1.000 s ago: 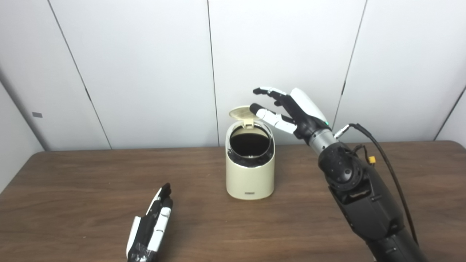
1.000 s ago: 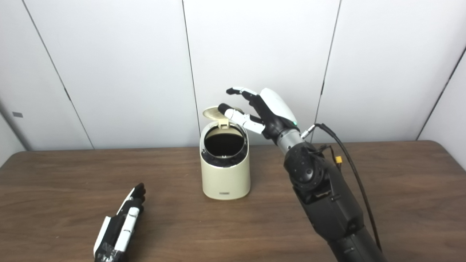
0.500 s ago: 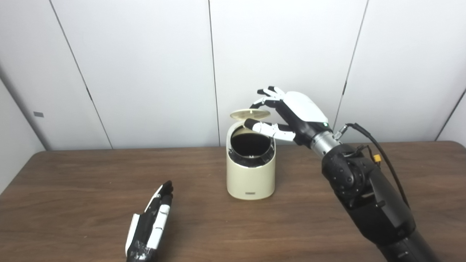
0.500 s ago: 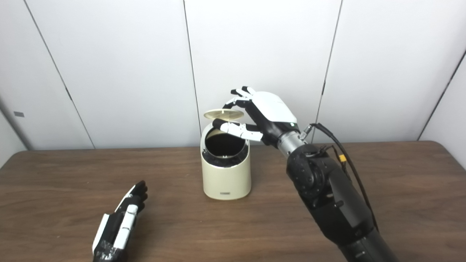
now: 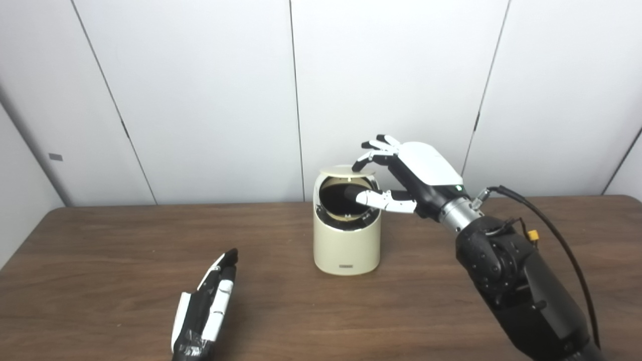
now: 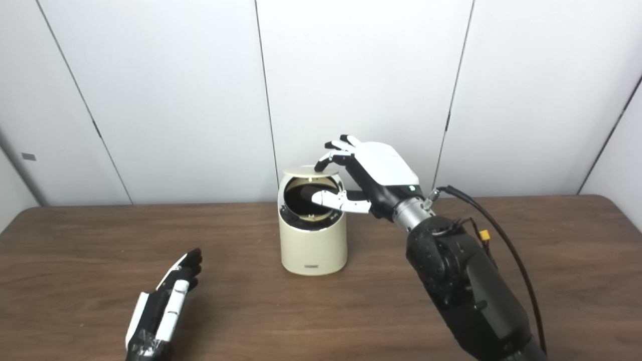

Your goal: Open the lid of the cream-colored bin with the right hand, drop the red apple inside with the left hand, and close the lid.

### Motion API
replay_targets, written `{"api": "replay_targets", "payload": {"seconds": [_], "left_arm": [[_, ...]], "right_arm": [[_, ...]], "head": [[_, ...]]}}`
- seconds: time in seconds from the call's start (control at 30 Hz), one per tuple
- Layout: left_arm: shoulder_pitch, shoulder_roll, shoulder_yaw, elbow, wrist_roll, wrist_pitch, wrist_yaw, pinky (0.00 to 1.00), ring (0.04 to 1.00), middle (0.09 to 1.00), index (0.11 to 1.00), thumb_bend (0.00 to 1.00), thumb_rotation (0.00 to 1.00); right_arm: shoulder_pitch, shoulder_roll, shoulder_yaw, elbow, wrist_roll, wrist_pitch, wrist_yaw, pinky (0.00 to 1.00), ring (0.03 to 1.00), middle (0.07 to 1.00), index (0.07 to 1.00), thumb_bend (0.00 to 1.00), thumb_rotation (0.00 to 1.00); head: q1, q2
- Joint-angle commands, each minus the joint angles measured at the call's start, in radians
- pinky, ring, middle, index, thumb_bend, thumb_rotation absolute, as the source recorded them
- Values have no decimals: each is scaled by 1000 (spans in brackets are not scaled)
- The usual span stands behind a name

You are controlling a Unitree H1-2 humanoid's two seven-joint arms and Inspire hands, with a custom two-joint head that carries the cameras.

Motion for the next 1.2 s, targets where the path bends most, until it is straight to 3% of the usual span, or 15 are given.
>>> {"api": "replay_targets", "payload": {"seconds": [0.0, 0.13, 0.3, 0.57, 0.77, 1.17], "left_arm": [[-25, -4, 4, -46, -13, -2, 5, 929, 919, 913, 931, 577, 837], [-23, -10, 4, -58, -16, 6, 5, 925, 916, 911, 943, 582, 812], [-21, -9, 0, -71, -14, 24, -2, 933, 921, 913, 952, 580, 811], [-22, -14, -2, -87, -16, 34, -1, 937, 920, 917, 943, 587, 802], [-21, -20, -3, -103, -23, 52, -2, 942, 923, 927, 952, 591, 789], [-29, -25, -9, -111, -9, 64, 9, 930, 926, 930, 943, 600, 814]], "right_arm": [[-20, 5, -3, -38, -14, -7, 3, 924, 987, 912, 711, 474, 905], [-2, 12, 21, -21, -39, -33, -2, 926, 984, 910, 706, 488, 889], [15, 16, 40, -15, -50, -31, 19, 996, 1000, 939, 710, 508, 910], [41, 22, 64, 15, -80, -46, 16, 1000, 1000, 955, 708, 511, 855], [53, 18, 73, 12, -118, -56, 21, 1000, 1000, 959, 711, 517, 893], [59, -8, 131, 29, -305, -60, 53, 1000, 1000, 998, 744, 547, 964]], "head": [[3, 2], [4, 5], [5, 12], [11, 22], [15, 28], [24, 34]]}}
